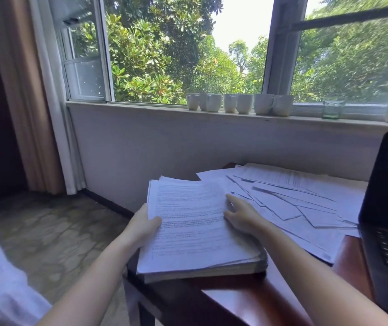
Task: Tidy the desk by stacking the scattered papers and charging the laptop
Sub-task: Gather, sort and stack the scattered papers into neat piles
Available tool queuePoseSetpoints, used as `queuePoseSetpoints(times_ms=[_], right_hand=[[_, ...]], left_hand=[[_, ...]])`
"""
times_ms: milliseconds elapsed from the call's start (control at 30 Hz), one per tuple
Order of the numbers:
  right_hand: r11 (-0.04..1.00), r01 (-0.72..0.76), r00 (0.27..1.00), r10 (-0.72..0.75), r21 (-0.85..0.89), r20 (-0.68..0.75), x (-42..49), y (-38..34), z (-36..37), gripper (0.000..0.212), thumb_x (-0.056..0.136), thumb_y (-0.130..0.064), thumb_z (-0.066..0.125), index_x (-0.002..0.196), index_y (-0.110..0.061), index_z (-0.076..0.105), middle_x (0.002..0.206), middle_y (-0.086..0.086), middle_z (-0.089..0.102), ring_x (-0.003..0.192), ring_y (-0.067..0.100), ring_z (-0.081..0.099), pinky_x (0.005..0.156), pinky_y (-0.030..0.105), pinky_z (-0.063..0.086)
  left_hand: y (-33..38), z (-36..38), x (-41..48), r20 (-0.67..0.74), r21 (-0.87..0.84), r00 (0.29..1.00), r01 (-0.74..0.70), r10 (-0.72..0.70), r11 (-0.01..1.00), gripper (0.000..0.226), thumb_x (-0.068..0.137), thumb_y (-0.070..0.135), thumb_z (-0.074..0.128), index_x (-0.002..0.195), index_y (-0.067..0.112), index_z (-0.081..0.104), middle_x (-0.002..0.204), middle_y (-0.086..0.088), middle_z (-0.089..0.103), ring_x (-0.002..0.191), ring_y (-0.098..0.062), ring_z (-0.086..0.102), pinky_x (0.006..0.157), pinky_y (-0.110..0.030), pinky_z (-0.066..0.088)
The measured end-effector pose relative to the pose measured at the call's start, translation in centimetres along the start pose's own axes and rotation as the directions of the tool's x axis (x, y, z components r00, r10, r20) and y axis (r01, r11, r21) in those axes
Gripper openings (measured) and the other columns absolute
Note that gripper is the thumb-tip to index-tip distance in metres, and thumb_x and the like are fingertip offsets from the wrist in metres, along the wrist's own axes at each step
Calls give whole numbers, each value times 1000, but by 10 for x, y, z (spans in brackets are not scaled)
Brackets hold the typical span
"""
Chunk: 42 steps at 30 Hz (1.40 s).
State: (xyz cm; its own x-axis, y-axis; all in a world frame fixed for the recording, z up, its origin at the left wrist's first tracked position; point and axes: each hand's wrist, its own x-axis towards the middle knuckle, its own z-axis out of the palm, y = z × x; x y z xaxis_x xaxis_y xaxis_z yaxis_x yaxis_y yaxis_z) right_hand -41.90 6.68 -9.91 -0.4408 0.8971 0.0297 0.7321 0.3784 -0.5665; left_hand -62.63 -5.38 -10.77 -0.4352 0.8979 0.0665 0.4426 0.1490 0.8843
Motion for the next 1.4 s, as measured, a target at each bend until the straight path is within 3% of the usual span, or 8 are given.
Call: queuePoseSetpoints(times_ms=[333, 600, 667, 733, 800, 933, 1233, 1400], right_hand=[[986, -9, 998, 19, 169, -54, 4, 18, 0, 52, 93, -12, 44, 145, -15, 36, 150, -1, 36, 139, 17, 30, 115, 33, 24], [981, 12, 996, -30, 193, 90, -2, 24, 3, 50, 98, -23, 45, 144, -11, 29, 154, 2, 24, 141, 14, 22, 97, 16, 20], [986, 24, 988, -49, 166, 148, -5, 22, 2, 57, 98, -28, 45, 148, -17, 22, 159, 0, 4, 146, 12, 6, 110, 23, 12], [990, 16, 983, -42, 141, 181, -7, 20, 2, 60, 97, -31, 46, 149, -17, 19, 159, 1, -2, 146, 13, 1, 113, 27, 9], [989, 24, 989, -44, 143, 140, -6, 19, 1, 57, 97, -27, 47, 147, -12, 24, 158, 3, 12, 145, 14, 13, 110, 23, 15], [986, 23, 997, -10, 165, -75, 0, 27, -10, 49, 96, -17, 48, 143, -10, 35, 146, 4, 40, 134, 18, 36, 100, 22, 28], [986, -156, 969, 144, -49, -200, 36, 95, -55, 38, 91, -25, 53, 129, -19, 53, 138, 1, 50, 124, 20, 47, 101, 31, 38], [957, -260, 944, 224, -127, -241, 70, 127, -74, 39, 92, -30, 51, 130, -20, 52, 138, 2, 50, 127, 23, 44, 103, 34, 36]], left_hand=[[2, 12, 22, 39, -91, 999, 9, -5, 996, 22, 93, 6, 49, 112, 16, 53, 105, 6, 63, 86, -1, 59, 63, -17, 42], [-5, 19, 24, 64, -126, 998, -4, 12, 992, 24, 93, 0, 47, 92, 22, 54, 98, 5, 64, 73, 2, 64, 55, -11, 45], [-4, 20, 24, 96, -50, 995, 3, 2, 999, 21, 93, 1, 46, 97, 21, 52, 96, 7, 63, 75, 2, 63, 58, -7, 45], [-3, 21, 25, 100, 109, 994, 41, -52, 993, 29, 87, 20, 50, 116, 13, 49, 117, -5, 58, 102, -14, 60, 84, -19, 48], [0, 24, 28, 75, 366, 990, 84, -120, 927, 60, 80, 36, 47, 131, 5, 38, 136, -11, 43, 125, -25, 44, 103, -36, 38], [22, 37, 30, 22, 721, 1000, -15, -1, 693, 55, 92, 32, 41, 140, 11, 26, 142, -3, 30, 139, -22, 22, 108, -41, 24], [81, 108, 64, 384, 555, 908, -372, 167, 744, 52, 96, 33, 44, 142, 12, 36, 150, -4, 34, 138, -22, 30, 111, -36, 28], [94, 145, 101, 352, 598, 916, -377, 190, 707, 42, 97, 36, 38, 131, 12, 46, 138, -8, 46, 125, -26, 42, 102, -38, 36]])
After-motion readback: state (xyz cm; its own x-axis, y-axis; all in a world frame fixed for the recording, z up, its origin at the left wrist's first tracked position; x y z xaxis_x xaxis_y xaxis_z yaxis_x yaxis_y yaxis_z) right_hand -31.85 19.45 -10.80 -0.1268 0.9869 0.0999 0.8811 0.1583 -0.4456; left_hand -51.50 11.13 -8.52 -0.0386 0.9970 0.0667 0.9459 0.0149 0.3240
